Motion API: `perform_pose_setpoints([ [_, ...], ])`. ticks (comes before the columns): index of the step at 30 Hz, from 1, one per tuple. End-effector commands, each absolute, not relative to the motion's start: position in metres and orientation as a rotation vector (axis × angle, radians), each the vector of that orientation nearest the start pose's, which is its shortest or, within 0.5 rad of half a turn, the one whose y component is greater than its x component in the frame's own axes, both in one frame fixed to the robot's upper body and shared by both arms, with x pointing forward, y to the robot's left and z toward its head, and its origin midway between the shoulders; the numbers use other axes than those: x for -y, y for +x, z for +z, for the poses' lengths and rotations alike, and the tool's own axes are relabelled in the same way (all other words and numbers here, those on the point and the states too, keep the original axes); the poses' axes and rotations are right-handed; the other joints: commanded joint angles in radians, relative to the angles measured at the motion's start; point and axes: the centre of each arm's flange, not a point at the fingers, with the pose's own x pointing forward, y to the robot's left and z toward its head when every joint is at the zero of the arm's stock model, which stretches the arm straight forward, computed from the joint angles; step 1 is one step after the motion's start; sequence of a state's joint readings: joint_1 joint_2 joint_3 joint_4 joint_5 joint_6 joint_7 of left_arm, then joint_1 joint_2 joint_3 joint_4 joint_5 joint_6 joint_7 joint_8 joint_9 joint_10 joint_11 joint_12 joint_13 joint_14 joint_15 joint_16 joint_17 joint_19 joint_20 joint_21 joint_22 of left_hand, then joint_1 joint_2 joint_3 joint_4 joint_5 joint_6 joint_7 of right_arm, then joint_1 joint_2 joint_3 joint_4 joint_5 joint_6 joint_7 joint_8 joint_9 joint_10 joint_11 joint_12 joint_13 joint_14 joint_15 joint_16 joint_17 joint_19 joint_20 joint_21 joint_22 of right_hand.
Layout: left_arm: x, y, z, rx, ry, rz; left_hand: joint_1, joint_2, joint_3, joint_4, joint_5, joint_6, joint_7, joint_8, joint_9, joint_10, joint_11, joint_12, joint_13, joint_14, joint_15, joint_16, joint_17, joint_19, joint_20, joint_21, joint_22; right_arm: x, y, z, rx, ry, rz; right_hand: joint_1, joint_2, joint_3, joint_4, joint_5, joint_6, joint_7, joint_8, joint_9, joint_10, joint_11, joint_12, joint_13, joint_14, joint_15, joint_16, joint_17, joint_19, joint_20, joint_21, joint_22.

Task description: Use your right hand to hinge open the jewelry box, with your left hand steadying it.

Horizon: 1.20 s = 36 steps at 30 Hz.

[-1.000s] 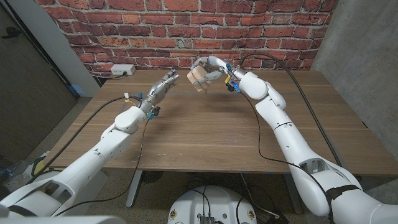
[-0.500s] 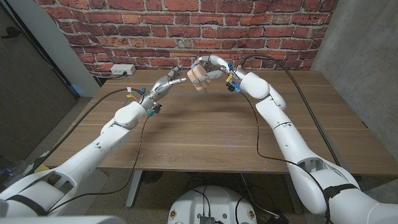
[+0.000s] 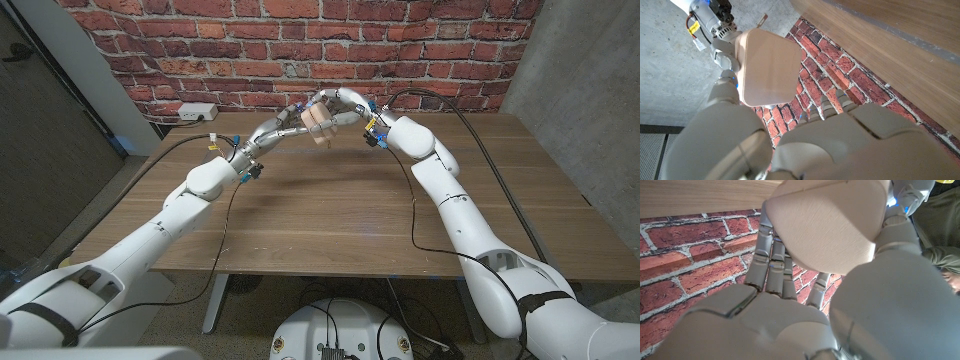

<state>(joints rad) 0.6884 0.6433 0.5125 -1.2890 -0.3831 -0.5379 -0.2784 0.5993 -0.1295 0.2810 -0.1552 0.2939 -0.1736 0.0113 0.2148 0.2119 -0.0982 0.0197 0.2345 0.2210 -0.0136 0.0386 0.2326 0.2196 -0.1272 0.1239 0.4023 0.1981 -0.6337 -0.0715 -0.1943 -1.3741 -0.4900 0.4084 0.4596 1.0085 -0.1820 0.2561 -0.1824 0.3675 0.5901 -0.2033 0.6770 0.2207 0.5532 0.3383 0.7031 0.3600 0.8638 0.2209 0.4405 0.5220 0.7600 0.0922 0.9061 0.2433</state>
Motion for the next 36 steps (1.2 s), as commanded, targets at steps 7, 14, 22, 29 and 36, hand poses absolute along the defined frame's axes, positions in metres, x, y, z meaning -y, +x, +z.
perform_pose_setpoints([
  [7,-0.233,0.617,0.042,0.849,0.430,-0.476,0.022,0.008,-0.006,0.012,-0.001,0.008,0.003,0.015,0.009,0.042,-0.001,0.029,0.016,0.049,-0.004,0.026,0.020,0.033,0.038,0.013,0.005,0.090,0.606,0.119,0.987,-0.911,0.502,0.236,0.239,0.130,0.021,0.012,0.246,0.198,0.052,0.001,0.345,-0.338,-0.005,0.007,0.336,-0.450,0.003,0.007,0.123,-0.293,0.015,-0.002],
  [14,-0.230,0.618,0.042,0.842,0.423,-0.470,0.029,0.021,-0.006,0.018,-0.003,0.032,0.001,0.023,0.011,0.066,-0.009,0.044,0.021,0.065,-0.015,0.033,0.028,0.049,0.027,0.018,0.006,0.091,0.604,0.118,0.997,-0.905,0.514,0.235,0.238,0.133,0.021,0.015,0.247,0.199,0.051,0.000,0.345,-0.340,-0.008,0.009,0.335,-0.451,0.002,0.010,0.120,-0.294,0.020,-0.004],
  [22,-0.226,0.617,0.043,0.839,0.435,-0.471,0.049,0.032,-0.004,0.020,-0.007,0.114,0.006,0.051,0.013,0.121,-0.014,0.077,0.032,0.100,-0.025,0.044,0.036,0.066,0.042,0.022,0.007,0.089,0.599,0.119,1.019,-0.905,0.525,0.233,0.236,0.137,0.021,0.020,0.247,0.197,0.049,-0.001,0.345,-0.338,-0.011,0.012,0.335,-0.450,0.001,0.013,0.116,-0.293,0.027,-0.006],
  [29,-0.226,0.616,0.044,0.834,0.451,-0.477,0.068,0.040,-0.004,0.021,-0.013,0.210,0.012,0.081,0.013,0.170,-0.033,0.113,0.044,0.124,-0.032,0.047,0.045,0.069,0.042,0.020,0.008,0.088,0.598,0.120,1.028,-0.903,0.529,0.232,0.235,0.141,0.021,0.024,0.247,0.198,0.048,-0.002,0.347,-0.337,-0.013,0.014,0.335,-0.450,0.000,0.016,0.112,-0.294,0.033,-0.009],
  [36,-0.224,0.616,0.045,0.838,0.455,-0.490,0.079,0.051,-0.003,0.026,-0.019,0.299,-0.003,0.104,0.010,0.197,-0.041,0.138,0.054,0.134,-0.038,0.046,0.053,0.070,0.043,0.018,0.008,0.087,0.597,0.120,1.033,-0.900,0.527,0.231,0.233,0.145,0.021,0.028,0.250,0.199,0.048,-0.002,0.349,-0.339,-0.016,0.017,0.336,-0.451,0.000,0.019,0.109,-0.294,0.040,-0.011],
])
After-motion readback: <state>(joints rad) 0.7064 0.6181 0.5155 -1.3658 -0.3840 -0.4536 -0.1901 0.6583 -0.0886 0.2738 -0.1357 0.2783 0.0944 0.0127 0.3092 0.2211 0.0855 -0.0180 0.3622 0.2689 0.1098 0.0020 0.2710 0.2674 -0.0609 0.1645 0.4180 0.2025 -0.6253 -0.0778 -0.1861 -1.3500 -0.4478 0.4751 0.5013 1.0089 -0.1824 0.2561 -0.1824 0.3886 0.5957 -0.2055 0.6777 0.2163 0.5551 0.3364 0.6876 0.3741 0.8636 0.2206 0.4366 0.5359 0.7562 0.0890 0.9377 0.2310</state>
